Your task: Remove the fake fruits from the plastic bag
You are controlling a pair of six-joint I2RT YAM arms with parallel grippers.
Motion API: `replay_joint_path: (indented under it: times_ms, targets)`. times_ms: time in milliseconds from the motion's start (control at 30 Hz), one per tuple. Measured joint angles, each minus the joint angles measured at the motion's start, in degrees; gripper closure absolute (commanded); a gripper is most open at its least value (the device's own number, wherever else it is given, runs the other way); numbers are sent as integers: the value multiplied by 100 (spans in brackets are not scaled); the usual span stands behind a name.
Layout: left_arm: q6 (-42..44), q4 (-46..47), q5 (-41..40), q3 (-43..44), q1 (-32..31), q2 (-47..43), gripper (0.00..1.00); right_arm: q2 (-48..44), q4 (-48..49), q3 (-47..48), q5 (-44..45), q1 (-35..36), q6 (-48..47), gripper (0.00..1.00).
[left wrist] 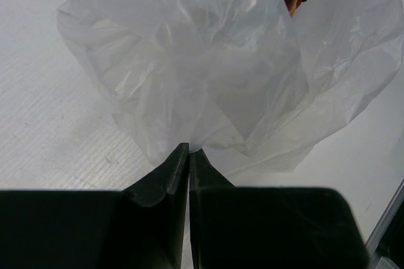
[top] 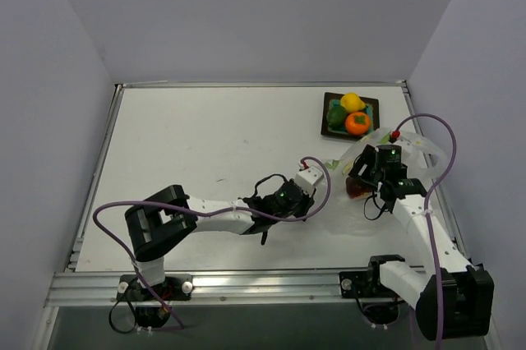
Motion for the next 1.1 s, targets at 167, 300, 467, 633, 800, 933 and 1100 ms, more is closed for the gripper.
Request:
replay_joint_path:
  times_ms: [167, 300, 467, 633, 800, 933, 1100]
  targets:
    - [0, 0, 0, 0, 0, 0, 98, 280, 219, -173, -20, 4, -7, 25]
    - [2, -2, -2, 0, 0, 0, 98, 680, 540, -280, 20, 4, -11, 25]
    - [0, 0, -2, 0, 4, 0, 98, 1156, 839, -393, 24, 4, 0, 21]
    - [2, 0, -2, 0, 4, -2, 98, 1366, 1255, -439, 26, 9, 44, 44]
    - [0, 0, 4, 0, 7, 0, 98, 656, 1088, -660, 146, 74, 129, 67]
    - [0, 0, 4, 0, 7, 0, 98, -267, 809, -649, 247, 111, 190, 69]
    - [0, -2, 4, 0, 11, 0, 98, -800, 341, -459, 197, 166, 323, 71]
